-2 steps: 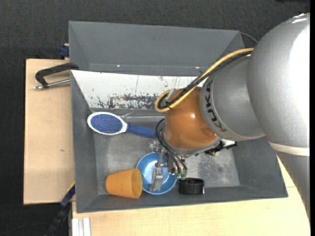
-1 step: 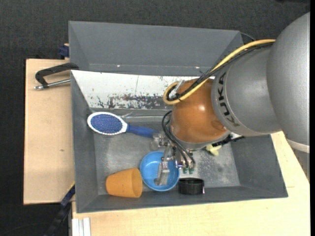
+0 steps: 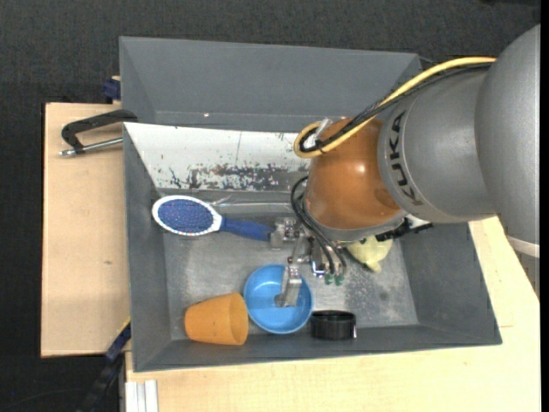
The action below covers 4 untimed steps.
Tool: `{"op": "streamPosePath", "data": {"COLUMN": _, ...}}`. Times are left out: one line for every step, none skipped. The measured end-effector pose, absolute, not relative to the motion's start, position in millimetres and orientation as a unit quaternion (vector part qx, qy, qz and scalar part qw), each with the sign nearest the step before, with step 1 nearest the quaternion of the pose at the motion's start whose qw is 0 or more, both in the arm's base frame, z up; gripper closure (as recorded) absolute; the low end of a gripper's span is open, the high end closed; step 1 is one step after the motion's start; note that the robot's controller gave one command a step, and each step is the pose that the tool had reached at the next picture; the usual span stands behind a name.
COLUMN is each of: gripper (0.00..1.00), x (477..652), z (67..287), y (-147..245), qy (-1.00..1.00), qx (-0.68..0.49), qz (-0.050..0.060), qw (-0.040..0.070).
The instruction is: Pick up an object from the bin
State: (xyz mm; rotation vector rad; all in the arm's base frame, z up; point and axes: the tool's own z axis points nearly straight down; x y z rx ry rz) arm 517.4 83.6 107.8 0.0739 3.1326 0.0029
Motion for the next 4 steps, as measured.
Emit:
{"op": "streamPosePath", "data": {"gripper": 0.0, "x": 519.2, "z": 69, "y": 80, "qy": 0.998, "qx": 0.06, "qz": 0.0, "qw": -0.002}}
{"op": "streamPosePath", "data": {"gripper": 0.0, "x": 519.5, "z": 69, "y": 81, "qy": 0.998, "qx": 0.06, "qz": 0.001, "qw": 0.0}}
{"op": "streamPosePath", "data": {"gripper": 1.0, "x": 519.7, "z": 70, "y": 81, "qy": 0.998, "qx": 0.06, "qz": 0.001, "qw": 0.0}}
{"op": "streamPosePath", "data": {"gripper": 1.0, "x": 521.8, "z": 111, "y": 82, "qy": 0.998, "qx": 0.059, "qz": 0.002, "qw": 0.005}}
